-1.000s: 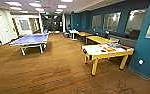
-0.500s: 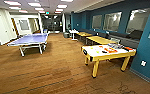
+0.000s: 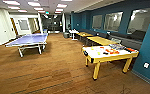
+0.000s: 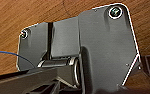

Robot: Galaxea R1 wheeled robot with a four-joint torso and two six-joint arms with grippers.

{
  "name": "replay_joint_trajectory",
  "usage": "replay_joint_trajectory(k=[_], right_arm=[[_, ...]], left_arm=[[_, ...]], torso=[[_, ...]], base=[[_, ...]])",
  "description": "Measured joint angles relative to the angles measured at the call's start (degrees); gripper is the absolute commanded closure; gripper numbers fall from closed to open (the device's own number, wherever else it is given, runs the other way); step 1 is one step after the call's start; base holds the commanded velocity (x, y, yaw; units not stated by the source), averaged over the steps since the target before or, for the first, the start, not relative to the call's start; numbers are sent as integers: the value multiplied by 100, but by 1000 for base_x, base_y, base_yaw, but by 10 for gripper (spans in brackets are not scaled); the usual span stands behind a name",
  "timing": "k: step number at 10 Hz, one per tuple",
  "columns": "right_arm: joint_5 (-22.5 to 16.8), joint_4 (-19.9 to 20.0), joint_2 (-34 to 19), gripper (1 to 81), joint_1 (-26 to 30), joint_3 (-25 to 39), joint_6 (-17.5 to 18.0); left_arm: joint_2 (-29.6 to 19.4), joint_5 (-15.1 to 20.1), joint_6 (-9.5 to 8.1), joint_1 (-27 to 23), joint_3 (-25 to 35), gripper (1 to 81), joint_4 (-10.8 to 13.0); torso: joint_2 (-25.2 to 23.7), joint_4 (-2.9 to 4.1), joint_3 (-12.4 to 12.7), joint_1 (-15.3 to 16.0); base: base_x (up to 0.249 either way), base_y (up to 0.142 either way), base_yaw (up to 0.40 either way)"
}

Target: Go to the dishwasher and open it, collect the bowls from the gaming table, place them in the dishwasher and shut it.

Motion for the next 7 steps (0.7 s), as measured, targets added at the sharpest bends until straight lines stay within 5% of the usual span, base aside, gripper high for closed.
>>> replay_joint_trajectory(k=[7], right_arm=[[-5, 0, 2, 10, 0, 0, 0]], left_arm=[[0, 0, 0, 2, 5, 10, -2]], torso=[[0, 0, 0, 0]], base=[[172, 0, 0]])
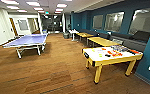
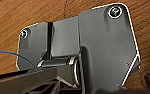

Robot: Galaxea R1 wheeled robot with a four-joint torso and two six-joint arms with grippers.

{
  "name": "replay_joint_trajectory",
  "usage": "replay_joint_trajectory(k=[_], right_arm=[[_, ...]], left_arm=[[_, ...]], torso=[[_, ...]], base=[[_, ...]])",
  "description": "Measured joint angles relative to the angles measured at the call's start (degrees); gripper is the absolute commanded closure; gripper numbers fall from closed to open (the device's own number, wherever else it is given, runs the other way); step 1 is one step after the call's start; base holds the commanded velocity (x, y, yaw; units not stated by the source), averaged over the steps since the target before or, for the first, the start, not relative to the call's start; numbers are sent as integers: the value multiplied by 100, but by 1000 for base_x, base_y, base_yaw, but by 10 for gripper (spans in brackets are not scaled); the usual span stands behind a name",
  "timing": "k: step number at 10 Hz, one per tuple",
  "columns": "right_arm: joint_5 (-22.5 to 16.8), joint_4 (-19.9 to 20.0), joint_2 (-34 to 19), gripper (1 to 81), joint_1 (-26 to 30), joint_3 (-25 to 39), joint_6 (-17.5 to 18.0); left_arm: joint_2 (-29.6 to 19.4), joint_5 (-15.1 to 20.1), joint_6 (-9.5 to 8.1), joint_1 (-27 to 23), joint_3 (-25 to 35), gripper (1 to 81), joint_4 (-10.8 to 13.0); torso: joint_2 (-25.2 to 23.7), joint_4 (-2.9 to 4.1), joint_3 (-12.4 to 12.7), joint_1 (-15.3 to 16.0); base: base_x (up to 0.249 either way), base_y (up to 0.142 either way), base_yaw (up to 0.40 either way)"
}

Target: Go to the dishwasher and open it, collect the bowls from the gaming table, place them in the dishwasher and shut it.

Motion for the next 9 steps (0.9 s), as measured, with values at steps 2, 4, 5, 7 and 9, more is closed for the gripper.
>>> replay_joint_trajectory(k=[2, 4, 5, 7, 9], right_arm=[[2, 0, 2, 10, 0, 0, 0], [2, 0, -30, 10, 0, -5, 1], [2, 0, 0, 10, 0, -2, 0], [2, 0, 15, 10, -2, 2, 0], [5, 0, -2, 10, 2, 2, 0]], left_arm=[[0, 4, 0, 2, 0, 10, 0], [16, 4, 0, 0, 0, 10, 0], [0, 0, 0, 0, 0, 10, 0], [-1, 6, 0, 9, -5, 10, 0], [2, 1, 0, 0, -5, 10, 0]], torso=[[0, 0, 0, 0], [0, 0, 0, 0], [0, 0, 0, 0], [0, 0, 0, -2], [0, 0, 0, 0]], base=[[172, 33, 0], [172, 67, 0], [171, 67, 0], [172, 67, 0], [172, 67, 0]])
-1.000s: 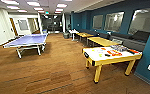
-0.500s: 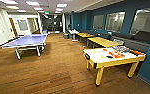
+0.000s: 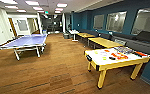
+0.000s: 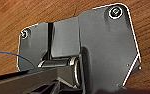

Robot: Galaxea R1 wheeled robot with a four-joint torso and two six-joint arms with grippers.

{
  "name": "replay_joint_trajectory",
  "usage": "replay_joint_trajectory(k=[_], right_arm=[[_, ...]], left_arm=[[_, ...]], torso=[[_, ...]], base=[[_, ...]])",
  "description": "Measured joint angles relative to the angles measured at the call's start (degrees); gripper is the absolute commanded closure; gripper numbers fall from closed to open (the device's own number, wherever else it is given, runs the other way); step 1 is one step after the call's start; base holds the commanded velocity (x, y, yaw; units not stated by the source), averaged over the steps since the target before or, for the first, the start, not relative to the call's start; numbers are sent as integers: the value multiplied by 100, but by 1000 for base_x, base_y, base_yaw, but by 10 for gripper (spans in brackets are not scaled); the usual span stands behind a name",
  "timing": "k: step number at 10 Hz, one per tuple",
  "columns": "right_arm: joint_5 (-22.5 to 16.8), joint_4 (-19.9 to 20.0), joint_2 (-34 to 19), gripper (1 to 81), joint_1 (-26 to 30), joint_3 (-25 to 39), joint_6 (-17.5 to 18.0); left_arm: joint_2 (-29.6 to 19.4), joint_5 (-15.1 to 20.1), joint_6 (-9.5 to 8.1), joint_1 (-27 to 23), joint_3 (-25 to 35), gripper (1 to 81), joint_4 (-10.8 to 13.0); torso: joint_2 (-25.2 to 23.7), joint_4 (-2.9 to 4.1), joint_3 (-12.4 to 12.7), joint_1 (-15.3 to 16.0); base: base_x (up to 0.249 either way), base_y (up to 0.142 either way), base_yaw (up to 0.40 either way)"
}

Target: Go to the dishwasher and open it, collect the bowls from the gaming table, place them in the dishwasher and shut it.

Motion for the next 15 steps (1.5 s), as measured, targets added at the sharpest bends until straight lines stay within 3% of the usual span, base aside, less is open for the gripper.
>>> replay_joint_trajectory(k=[3, 15], right_arm=[[-5, 0, 5, 10, -5, 0, 0], [0, 0, 5, 10, 2, 0, 1]], left_arm=[[-2, 5, 2, 6, 0, 10, 0], [11, 9, 0, -7, -9, 10, 0]], torso=[[0, 0, 0, 0], [2, 0, 0, 3]], base=[[180, 64, 0], [193, 0, 0]])
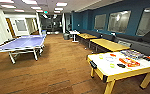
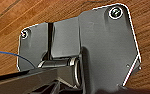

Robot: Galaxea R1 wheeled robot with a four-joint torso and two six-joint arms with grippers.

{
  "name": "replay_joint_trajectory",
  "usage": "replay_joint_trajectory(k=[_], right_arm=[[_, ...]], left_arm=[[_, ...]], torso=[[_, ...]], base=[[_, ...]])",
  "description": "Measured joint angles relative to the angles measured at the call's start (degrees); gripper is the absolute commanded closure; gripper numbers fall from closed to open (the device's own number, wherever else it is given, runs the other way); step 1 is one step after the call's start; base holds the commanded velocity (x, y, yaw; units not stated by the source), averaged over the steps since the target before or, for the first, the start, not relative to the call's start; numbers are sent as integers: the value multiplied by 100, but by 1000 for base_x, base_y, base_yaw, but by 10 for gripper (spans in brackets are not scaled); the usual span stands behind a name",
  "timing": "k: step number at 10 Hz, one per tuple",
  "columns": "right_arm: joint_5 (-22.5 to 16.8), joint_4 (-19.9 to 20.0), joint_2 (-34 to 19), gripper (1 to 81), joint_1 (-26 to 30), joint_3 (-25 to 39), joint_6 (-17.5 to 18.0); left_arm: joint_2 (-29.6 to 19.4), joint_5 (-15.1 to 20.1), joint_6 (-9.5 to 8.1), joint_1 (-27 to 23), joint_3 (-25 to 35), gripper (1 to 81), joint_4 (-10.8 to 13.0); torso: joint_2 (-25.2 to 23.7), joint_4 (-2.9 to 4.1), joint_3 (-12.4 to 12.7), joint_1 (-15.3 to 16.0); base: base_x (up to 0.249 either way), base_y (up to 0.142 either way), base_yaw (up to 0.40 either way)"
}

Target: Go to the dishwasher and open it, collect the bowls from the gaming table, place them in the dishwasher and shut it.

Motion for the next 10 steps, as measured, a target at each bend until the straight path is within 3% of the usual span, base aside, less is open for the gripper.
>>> replay_joint_trajectory(k=[10], right_arm=[[-2, 0, -11, 10, 28, 0, -1]], left_arm=[[17, 5, -4, 7, -9, 10, -4]], torso=[[0, 0, 0, 0]], base=[[202, 0, 0]])
